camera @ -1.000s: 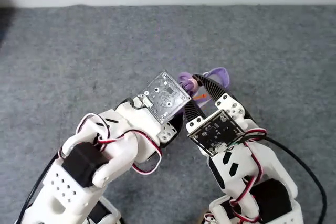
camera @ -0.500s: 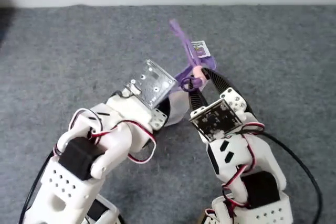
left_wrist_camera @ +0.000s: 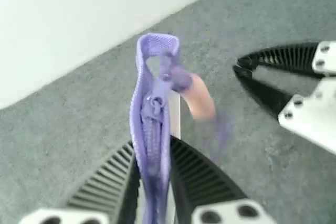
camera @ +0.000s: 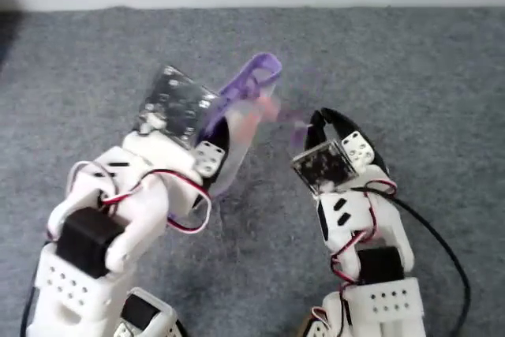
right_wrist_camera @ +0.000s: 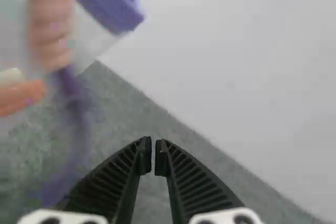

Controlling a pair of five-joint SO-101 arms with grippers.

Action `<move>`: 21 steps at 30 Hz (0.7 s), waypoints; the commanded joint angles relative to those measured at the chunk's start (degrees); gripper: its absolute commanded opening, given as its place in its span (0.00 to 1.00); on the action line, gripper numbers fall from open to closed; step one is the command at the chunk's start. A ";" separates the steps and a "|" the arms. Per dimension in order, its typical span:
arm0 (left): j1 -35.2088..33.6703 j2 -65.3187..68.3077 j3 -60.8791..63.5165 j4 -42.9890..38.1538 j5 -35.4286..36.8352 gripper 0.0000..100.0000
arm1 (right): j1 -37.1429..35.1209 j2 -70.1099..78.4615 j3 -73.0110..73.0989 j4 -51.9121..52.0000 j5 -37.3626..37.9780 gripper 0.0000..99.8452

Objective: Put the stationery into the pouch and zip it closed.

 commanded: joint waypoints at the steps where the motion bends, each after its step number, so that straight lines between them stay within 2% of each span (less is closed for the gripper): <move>1: -0.44 -1.05 -4.00 0.18 1.23 0.01 | 1.80 -0.13 0.35 -2.24 0.62 0.01; 6: -0.26 -0.97 -3.91 0.18 2.02 0.01 | 1.36 -0.13 -0.70 -2.15 0.18 0.01; 10: -0.35 -0.53 -3.65 -0.09 2.02 0.01 | -2.42 -0.66 -5.80 -0.84 -2.46 0.01; 12: -0.35 -0.53 -3.65 -0.18 2.02 0.01 | -4.09 -0.13 -10.90 4.09 -6.24 0.01; 17: -0.35 -0.44 -3.56 -0.18 2.02 0.01 | -8.31 -0.13 -21.63 24.13 -15.03 0.01; 21: -0.35 -0.44 -3.56 -0.09 2.02 0.01 | -13.32 -0.13 -27.16 34.33 -22.51 0.01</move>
